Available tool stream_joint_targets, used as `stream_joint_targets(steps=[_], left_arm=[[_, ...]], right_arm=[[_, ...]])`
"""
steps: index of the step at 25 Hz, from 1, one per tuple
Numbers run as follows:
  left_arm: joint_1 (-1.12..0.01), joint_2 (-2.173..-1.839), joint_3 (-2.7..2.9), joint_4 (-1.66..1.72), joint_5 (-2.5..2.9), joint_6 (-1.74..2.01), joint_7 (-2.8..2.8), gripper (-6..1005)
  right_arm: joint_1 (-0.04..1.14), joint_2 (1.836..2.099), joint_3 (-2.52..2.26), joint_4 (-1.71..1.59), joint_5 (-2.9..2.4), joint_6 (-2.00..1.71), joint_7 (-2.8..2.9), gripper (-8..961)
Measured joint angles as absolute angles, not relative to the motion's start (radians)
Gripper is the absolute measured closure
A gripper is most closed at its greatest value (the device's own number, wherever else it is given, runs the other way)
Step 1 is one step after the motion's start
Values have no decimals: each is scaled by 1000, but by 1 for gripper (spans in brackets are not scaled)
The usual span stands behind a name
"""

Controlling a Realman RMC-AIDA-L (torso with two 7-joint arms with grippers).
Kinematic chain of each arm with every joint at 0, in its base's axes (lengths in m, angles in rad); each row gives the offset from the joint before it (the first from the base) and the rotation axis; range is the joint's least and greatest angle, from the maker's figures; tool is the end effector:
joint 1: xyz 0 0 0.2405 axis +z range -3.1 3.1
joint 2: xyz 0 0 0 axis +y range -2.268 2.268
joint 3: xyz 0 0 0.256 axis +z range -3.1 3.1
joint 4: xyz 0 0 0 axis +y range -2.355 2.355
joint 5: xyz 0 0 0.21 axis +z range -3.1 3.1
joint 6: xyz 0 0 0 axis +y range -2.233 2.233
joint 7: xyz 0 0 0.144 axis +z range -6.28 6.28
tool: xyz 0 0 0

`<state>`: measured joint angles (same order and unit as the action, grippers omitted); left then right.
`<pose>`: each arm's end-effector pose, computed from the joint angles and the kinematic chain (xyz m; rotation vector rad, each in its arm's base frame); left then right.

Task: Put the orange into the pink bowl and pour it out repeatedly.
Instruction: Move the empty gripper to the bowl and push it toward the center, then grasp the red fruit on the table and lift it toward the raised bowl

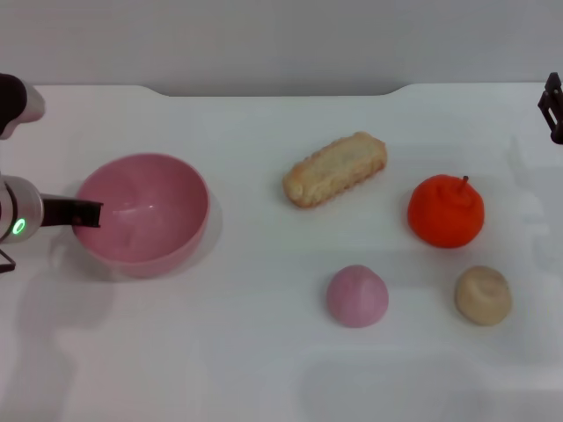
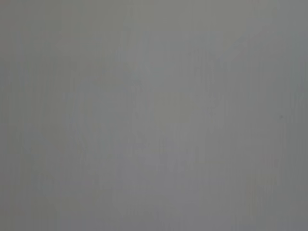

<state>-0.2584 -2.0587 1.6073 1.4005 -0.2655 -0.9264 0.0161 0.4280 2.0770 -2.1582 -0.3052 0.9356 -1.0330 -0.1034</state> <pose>-0.2673 0.3521 0.0101 -1.8985 -1.1605 0.1745 0.3236 0.3503 -0.0069 -1.4751 0.5335 0.5740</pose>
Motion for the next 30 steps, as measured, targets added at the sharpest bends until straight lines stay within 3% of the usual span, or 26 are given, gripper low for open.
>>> stream_joint_targets(steps=[20, 27, 30], left_arm=[[-310, -2057, 1572, 1524, -260, -958, 20, 950], [-324, -2056, 1562, 1515, -258, -959, 25, 950], [-328, -2056, 1562, 1507, -258, -957, 27, 951]], right_arm=[[446, 2071, -2157, -340, 936, -924, -104, 189], [419, 2042, -2002, -626, 918, -672, -316, 188], [399, 2045, -1828, -815, 910, -417, -485, 188]])
